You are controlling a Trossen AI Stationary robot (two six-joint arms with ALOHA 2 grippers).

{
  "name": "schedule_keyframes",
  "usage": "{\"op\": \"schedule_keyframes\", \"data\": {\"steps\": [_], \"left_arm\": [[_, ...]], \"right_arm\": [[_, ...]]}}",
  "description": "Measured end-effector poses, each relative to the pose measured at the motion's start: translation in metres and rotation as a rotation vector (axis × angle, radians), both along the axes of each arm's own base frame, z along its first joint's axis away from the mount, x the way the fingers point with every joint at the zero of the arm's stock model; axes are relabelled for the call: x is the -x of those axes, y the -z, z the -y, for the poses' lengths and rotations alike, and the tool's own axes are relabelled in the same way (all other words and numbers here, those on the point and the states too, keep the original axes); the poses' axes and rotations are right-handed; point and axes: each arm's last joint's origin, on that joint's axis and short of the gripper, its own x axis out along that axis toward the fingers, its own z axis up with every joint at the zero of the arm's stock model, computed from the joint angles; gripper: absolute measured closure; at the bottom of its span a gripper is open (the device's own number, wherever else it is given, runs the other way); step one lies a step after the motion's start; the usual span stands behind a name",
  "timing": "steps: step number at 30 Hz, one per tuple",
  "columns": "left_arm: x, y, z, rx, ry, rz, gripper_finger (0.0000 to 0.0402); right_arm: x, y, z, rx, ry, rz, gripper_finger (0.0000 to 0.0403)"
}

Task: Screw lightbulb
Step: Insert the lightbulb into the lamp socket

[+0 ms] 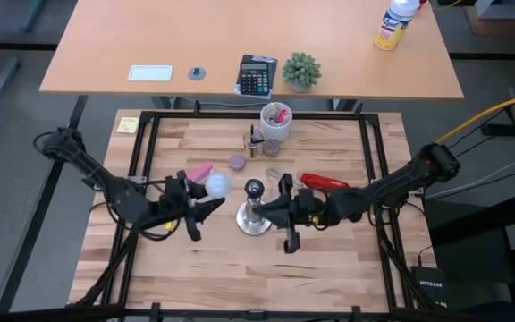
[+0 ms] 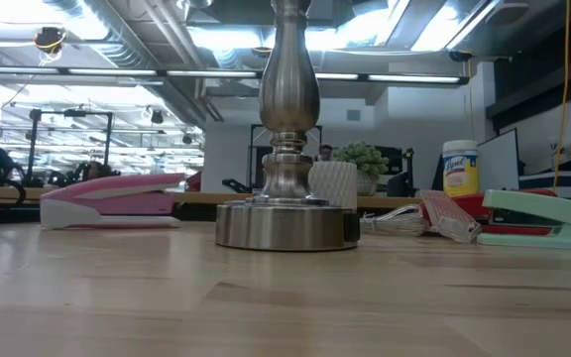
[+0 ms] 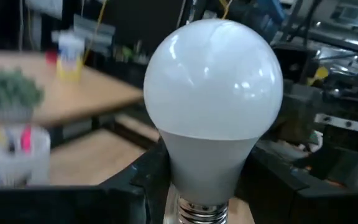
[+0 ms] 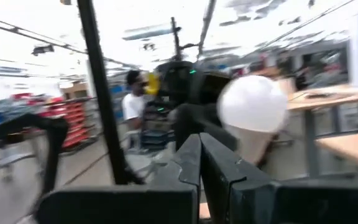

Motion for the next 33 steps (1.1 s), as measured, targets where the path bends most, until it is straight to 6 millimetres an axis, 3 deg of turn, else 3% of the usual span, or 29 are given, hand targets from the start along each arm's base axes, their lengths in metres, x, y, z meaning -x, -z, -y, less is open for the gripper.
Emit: {"op": "schedule_keyframes", "data": {"steps": [9, 19, 33], "left_arm": [[-0.032, 0.001, -0.006, -0.193, -0.011, 0.073, 0.0243], [-0.049, -0.005, -0.026, -0.263, 0.071, 0.189, 0.0243], [-0.076, 0.014, -0.037, -0.326, 0.083, 0.184, 0.0243]], "right_arm": [[0.003, -0.003, 0.006, 0.035, 0.187, -0.021, 0.0393], [0.007, -0.013, 0.008, 0.078, 0.243, 0.071, 0.0393], [0.009, -0.017, 0.009, 0.083, 0.259, 0.113, 0.0393]]}}
